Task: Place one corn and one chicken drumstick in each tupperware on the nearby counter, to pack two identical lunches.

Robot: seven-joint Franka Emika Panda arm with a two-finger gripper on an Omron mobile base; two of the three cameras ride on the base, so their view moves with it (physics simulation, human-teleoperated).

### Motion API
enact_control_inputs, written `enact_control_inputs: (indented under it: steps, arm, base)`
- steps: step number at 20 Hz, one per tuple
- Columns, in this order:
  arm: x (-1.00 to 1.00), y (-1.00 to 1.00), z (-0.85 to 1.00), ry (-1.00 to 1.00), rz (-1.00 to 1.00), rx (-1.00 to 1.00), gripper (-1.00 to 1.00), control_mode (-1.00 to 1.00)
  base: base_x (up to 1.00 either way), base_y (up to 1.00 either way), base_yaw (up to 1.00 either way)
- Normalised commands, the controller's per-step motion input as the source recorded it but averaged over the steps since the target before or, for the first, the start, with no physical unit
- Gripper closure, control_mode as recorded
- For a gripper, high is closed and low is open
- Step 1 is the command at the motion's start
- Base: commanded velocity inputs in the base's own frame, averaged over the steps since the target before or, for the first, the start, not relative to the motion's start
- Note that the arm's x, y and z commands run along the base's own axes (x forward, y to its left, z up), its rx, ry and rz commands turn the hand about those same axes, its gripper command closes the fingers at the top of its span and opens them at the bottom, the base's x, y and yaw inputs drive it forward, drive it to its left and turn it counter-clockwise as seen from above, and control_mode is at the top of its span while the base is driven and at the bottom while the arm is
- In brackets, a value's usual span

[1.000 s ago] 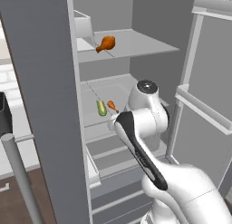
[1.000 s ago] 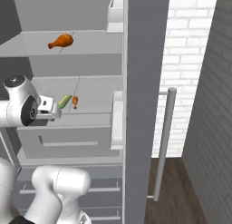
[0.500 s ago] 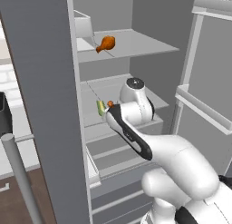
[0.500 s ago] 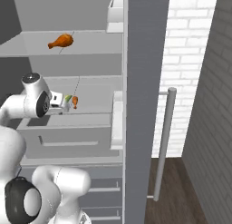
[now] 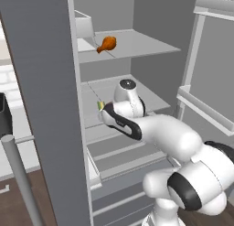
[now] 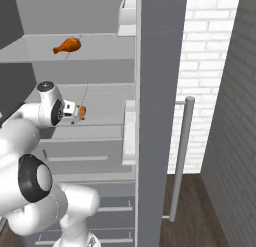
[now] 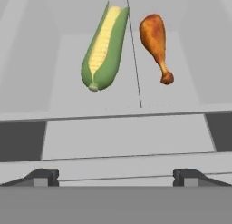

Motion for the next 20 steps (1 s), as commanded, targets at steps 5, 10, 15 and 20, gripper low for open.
enact_control_inputs:
  steps: [5, 10, 15, 20]
  arm:
    - [0.30, 0.06, -0.32, 0.00, 0.00, 0.00, -1.00, -1.00]
    - [0.24, 0.12, -0.02, -0.02, 0.00, 0.00, -1.00, -1.00]
    - [0.33, 0.34, 0.00, 0.00, -0.01, 0.00, -1.00, -1.00]
    - [0.34, 0.21, 0.00, 0.00, -0.05, 0.00, -1.00, -1.00]
  base:
    - [0.00, 0.00, 0.00]
    - [0.00, 0.00, 0.00]
    - [0.00, 0.00, 0.00]
    - [0.00, 0.00, 0.00]
